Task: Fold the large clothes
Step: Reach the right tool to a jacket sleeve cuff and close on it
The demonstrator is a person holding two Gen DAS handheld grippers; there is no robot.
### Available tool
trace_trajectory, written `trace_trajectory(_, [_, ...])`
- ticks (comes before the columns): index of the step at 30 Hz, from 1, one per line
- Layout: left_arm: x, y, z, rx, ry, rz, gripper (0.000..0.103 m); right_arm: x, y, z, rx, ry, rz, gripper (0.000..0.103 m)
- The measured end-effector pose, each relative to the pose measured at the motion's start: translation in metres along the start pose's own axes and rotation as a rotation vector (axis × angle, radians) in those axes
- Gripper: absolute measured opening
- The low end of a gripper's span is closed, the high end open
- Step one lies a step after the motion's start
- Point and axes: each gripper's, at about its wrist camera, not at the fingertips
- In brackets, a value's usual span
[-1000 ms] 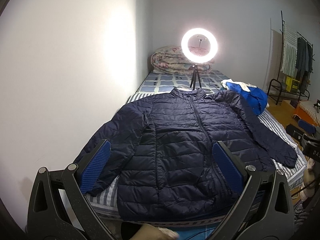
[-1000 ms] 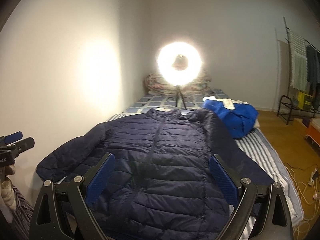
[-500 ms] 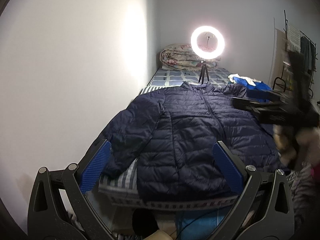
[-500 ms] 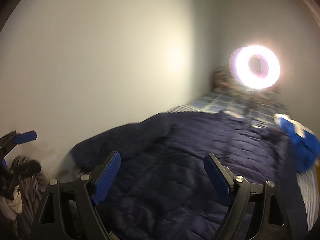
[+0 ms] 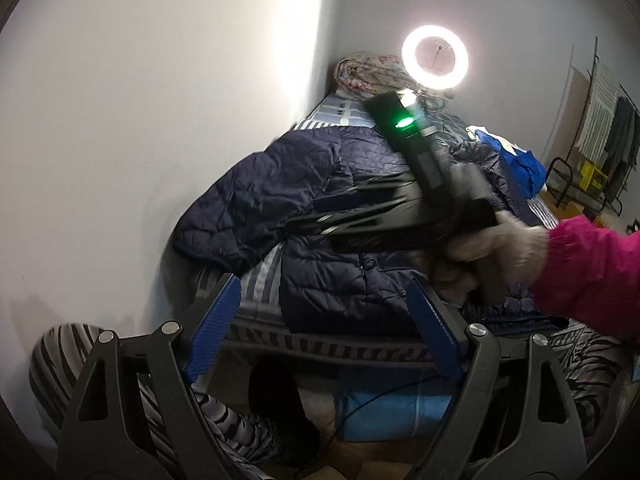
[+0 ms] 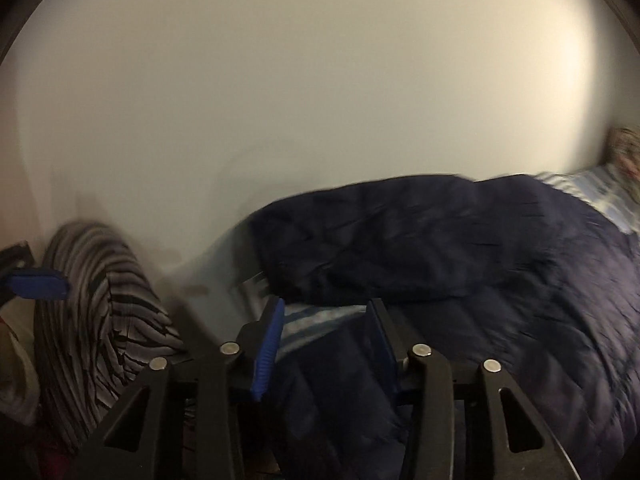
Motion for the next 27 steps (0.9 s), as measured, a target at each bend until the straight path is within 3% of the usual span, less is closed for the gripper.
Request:
trace_trajectory(8, [0.004,-0.021,0.003,-0.04,-0.018,-0.028,0.087,0.078,-0.03,0.004,-0.091,-0.077,-0.087,0.043])
trace_trajectory(18, [0.011,-0.04,0.005,-0.084,-0.04,-0.055,0.087,0.14,-0.046,0.022,-0.177,-0.136,-0.013,0.043])
trace_trajectory(22, [0.014,-0.04,0.005,-0.091,-0.044,-0.055,0.087,0.151,-0.049,0.025,-0.199,-0.154,0.024,0.014])
trace_trajectory(27, [0.021,-0.037,-0.001,-0.06,-0.036,-0.062,0.087,0.126,-0.023,0.008,-0.066,-0.086,0.021,0.008])
Point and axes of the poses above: each gripper's, at about its wrist camera, not at the fingertips, and x roughly the way its jaws point, y to its right, z to its underside, and after that the axes turned 14 degrees about y, right-handed
